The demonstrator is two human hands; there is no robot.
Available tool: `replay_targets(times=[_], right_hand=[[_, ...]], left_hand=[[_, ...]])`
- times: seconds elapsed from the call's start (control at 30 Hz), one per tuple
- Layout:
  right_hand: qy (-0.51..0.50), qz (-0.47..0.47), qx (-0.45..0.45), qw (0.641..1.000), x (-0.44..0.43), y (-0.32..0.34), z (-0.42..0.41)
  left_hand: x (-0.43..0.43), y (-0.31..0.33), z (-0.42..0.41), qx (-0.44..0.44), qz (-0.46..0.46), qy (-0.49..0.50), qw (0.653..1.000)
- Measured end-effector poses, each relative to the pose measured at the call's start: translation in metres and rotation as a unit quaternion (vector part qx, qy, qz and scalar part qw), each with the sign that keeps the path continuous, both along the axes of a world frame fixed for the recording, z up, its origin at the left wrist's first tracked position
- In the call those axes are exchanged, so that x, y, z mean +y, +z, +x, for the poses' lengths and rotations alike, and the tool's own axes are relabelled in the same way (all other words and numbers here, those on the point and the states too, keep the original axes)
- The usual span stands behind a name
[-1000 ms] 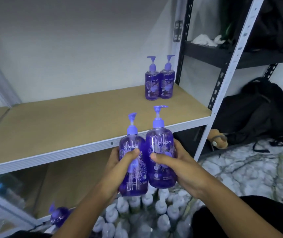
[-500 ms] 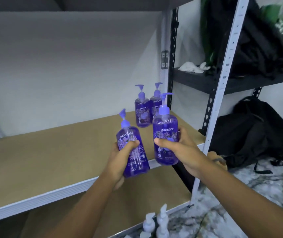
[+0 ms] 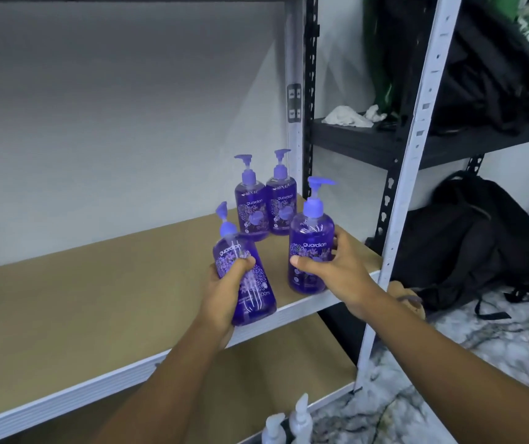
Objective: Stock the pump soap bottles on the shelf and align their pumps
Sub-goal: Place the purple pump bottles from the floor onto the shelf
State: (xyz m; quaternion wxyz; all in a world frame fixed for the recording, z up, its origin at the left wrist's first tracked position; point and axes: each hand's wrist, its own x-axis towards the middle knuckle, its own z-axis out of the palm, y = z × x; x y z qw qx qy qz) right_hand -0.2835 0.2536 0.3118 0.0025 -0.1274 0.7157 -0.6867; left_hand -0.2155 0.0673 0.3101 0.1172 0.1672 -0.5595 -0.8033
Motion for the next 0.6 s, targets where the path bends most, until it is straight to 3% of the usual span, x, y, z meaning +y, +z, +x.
replay_targets(times=[0.33,0.6], right_hand=[[-0.063,0.111,0.065,0.990,-0.009,-0.021,0.011],[-0.082,0.168,0.046,0.981,-0.018,-0.019,-0.020]], left_hand=[[-0.003,-0.003,0.001,0.001,-0.003,0.007,1.000],[-0.006,-0.005,-0.005,-0.002,0.001,0.000,1.000]])
